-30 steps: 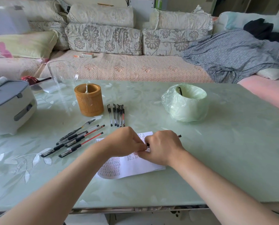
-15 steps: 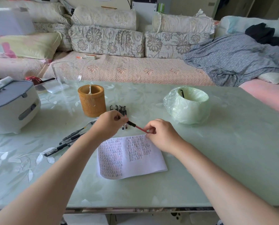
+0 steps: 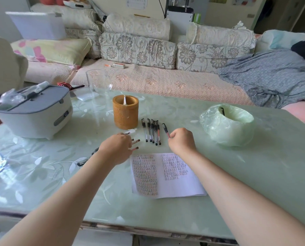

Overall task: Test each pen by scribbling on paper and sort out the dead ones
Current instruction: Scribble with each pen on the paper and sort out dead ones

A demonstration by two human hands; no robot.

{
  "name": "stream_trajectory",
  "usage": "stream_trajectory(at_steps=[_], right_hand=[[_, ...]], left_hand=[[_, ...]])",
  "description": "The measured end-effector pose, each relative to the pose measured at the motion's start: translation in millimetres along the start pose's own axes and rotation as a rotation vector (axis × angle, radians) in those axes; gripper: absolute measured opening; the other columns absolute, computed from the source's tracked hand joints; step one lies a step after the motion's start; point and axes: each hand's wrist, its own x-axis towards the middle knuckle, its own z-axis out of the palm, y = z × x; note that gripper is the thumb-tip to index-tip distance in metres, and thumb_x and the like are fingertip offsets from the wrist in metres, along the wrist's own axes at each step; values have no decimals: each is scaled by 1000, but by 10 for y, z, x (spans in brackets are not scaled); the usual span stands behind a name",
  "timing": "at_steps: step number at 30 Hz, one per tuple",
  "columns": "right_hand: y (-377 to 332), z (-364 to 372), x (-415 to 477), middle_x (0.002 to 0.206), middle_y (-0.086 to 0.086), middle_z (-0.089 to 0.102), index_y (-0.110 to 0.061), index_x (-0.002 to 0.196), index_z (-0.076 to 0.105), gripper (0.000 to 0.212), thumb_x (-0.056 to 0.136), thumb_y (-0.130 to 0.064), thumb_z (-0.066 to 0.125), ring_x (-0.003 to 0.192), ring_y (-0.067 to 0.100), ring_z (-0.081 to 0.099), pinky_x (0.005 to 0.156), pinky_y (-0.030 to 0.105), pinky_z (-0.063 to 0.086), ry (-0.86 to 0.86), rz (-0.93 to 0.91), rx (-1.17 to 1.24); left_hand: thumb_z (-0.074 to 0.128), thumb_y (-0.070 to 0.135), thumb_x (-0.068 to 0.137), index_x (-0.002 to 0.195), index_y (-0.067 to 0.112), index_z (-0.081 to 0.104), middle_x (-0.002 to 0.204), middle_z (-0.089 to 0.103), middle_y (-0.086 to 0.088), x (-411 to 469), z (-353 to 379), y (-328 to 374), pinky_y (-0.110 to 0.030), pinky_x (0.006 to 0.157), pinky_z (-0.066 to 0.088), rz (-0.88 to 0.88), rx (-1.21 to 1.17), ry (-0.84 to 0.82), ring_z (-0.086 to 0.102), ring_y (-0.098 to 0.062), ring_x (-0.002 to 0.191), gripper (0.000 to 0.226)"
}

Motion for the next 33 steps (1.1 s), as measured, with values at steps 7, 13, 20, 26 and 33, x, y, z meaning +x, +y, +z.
stream_trajectory(at_steps=[7,13,20,26,33], right_hand=[[-170,162,74,58,11,57,-9,61,60,23,82,-19,59,67,36,59,53,28,44,-57,-78,-78],[-230,127,55,89,9,69,-12,87,71,24,90,-21,49,81,29,62,67,32,49,-96,-79,-164],[-448,6,-155,113,-9,59,-33,107,68,28,89,-20,50,98,14,59,82,28,47,-152,-323,-53],[-530,-139,-486,103,-10,67,-34,108,71,23,94,-26,55,96,13,62,85,35,52,-319,-507,32],[-328,-463,-615,73,-12,61,-26,98,74,15,95,-23,60,62,6,52,58,25,39,-285,-379,133]], left_hand=[[51,16,87,96,17,70,94,65,-4,-49,13,-117,-36,71,57,-14,61,-34,64,-26,84,20],[50,11,90,97,16,70,92,65,-5,-57,2,-112,-37,71,57,19,50,-35,64,-26,82,22],[51,25,98,108,22,68,97,63,1,-103,-113,-70,-35,72,51,111,-91,72,58,-20,85,20],[56,26,97,111,21,68,101,63,0,-276,-186,47,-26,72,44,233,-264,120,57,-17,86,19],[62,29,93,109,22,63,98,63,7,-435,-287,208,-18,72,47,204,-367,80,58,-7,84,18]])
